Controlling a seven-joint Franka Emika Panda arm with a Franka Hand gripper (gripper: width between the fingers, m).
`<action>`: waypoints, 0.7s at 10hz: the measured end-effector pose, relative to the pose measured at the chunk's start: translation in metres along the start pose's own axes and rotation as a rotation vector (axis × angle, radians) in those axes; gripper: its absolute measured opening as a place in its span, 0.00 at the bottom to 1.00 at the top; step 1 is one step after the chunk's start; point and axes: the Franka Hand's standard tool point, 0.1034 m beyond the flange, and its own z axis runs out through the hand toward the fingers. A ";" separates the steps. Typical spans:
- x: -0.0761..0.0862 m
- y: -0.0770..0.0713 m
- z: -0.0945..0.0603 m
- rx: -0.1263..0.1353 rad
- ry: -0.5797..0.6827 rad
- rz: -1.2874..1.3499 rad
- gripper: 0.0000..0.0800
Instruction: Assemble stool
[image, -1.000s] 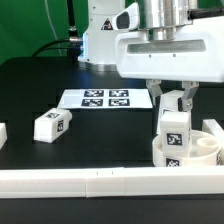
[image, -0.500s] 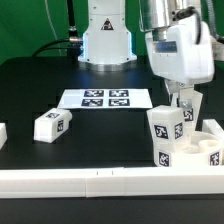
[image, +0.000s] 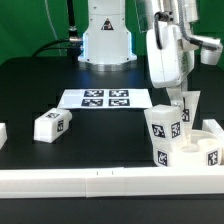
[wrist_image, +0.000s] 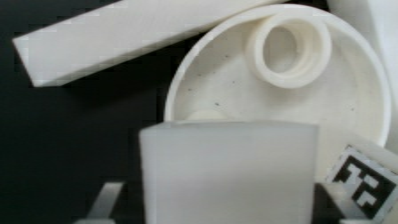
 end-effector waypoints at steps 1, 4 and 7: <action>0.000 0.000 0.000 -0.001 0.000 -0.009 0.42; -0.019 -0.012 -0.021 0.008 -0.030 -0.227 0.79; -0.023 -0.014 -0.026 -0.002 -0.046 -0.396 0.81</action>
Offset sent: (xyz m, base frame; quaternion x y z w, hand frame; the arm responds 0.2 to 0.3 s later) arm 0.0166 0.0069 0.0410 0.0285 -0.0119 -0.2399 0.9703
